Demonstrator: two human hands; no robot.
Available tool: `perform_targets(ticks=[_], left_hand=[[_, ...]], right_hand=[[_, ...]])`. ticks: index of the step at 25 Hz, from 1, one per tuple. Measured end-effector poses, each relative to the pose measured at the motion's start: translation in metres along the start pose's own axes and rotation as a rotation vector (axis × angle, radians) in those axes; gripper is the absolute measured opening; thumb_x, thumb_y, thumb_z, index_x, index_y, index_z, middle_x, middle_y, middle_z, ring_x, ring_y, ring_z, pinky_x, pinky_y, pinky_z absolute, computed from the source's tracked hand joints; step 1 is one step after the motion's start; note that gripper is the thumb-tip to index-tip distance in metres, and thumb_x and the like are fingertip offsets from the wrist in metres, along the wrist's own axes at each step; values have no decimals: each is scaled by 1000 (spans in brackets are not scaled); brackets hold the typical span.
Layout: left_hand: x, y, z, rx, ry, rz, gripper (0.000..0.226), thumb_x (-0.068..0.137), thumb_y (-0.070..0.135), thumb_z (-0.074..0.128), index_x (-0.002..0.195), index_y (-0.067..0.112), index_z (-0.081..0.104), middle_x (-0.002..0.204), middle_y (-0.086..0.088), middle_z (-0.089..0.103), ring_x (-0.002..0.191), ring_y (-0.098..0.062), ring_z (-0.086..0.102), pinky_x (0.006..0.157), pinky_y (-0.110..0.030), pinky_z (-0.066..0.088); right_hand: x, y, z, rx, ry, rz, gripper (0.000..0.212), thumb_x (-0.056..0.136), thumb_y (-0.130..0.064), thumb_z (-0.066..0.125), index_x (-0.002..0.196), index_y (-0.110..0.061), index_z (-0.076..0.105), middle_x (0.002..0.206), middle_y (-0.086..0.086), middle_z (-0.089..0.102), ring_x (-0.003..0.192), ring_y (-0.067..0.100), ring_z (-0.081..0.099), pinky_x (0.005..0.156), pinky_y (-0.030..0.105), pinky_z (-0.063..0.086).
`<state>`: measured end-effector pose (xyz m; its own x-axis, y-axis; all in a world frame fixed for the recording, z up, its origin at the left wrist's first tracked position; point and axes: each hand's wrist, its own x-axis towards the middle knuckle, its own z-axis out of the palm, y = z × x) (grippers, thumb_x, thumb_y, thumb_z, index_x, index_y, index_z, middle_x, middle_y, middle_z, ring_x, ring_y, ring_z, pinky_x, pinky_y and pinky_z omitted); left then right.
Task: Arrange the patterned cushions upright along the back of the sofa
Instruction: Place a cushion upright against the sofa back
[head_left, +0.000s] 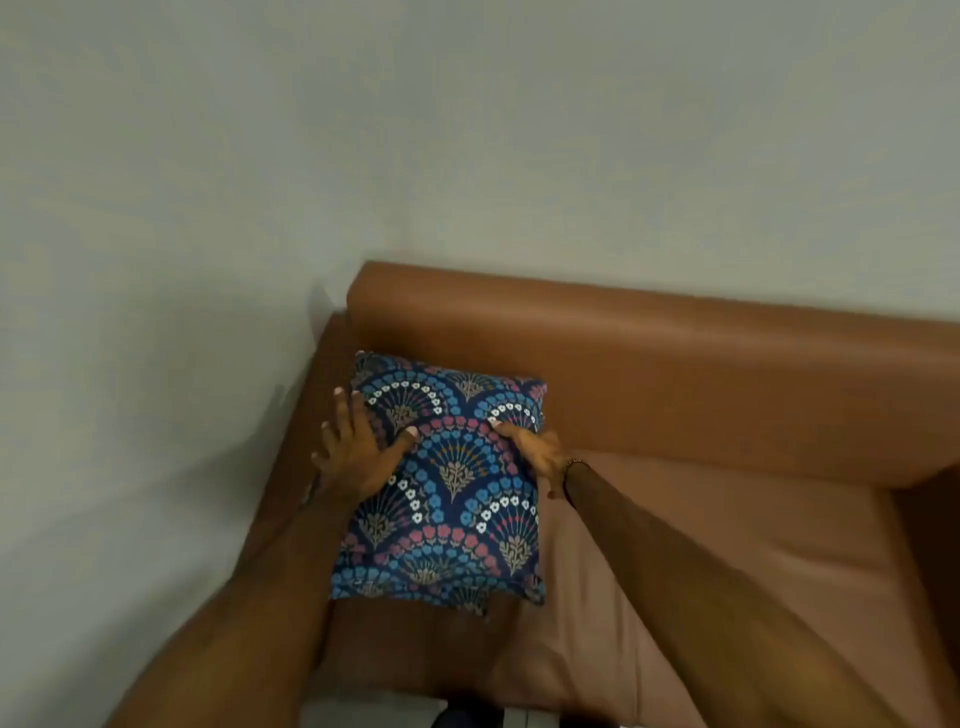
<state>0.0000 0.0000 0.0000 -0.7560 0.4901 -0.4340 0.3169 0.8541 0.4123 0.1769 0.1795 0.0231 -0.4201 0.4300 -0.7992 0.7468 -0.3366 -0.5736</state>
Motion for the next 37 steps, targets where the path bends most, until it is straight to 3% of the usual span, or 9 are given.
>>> perform_targets(ticks=[4,7,11,16,23,26,29,34,37], left_hand=[[14,-17,-19,-310,-74,-351,162,36,86,87,164,12,19,163,-22,42,144,-44,48,118,-59,41],[3,9,-38,-556,-143,-273,120,42,59,102,140,5,58,137,-15,69,117,-34,68,104,-49,57],[-32,96,-9,-710,-145,13,99,64,29,101,149,18,51,138,-2,65,123,-24,64,108,-47,54],[-73,229,105,-707,-192,337,106,65,13,101,151,22,39,142,4,59,129,-16,59,111,-40,50],[-137,395,338,-650,-265,364,105,69,15,98,154,21,36,143,3,57,133,-20,57,117,-47,47],[-137,441,439,-650,-286,408,106,72,15,96,157,15,33,152,-4,54,139,-24,54,118,-49,46],[-128,470,518,-642,-293,422,105,74,13,95,158,10,32,157,-10,50,143,-26,51,120,-49,44],[-100,498,597,-618,-229,472,102,73,14,96,154,3,36,153,-12,53,140,-29,54,118,-47,46],[-84,494,619,-625,-286,462,113,66,38,96,156,9,33,153,-13,53,141,-28,54,118,-52,47]], right_hand=[[2,31,9,59,-74,65,39,92,-26,75,127,-13,63,123,-1,65,113,24,62,94,35,50],[-19,38,-25,151,-79,97,17,92,-17,74,107,-17,67,116,4,71,101,24,67,79,33,55],[-45,58,-113,331,71,27,44,85,-32,83,119,-11,68,118,13,75,94,25,67,55,28,59],[-75,116,-269,448,281,-58,54,78,-31,89,125,-18,65,113,0,75,84,17,70,59,33,52],[-51,264,-508,396,492,-46,79,69,-12,95,133,-24,49,123,3,69,112,32,68,92,55,58],[-15,332,-584,427,547,-56,94,66,-6,95,145,-19,46,136,4,66,115,29,67,79,45,61],[20,383,-631,439,542,-55,100,67,-12,95,150,-27,41,133,-2,64,113,26,64,69,35,55],[75,438,-672,458,565,-113,90,72,-9,92,148,-23,45,129,1,69,99,21,70,96,51,59],[97,453,-671,446,599,-149,90,71,-7,93,147,-19,46,133,-2,66,105,17,68,99,42,57]])
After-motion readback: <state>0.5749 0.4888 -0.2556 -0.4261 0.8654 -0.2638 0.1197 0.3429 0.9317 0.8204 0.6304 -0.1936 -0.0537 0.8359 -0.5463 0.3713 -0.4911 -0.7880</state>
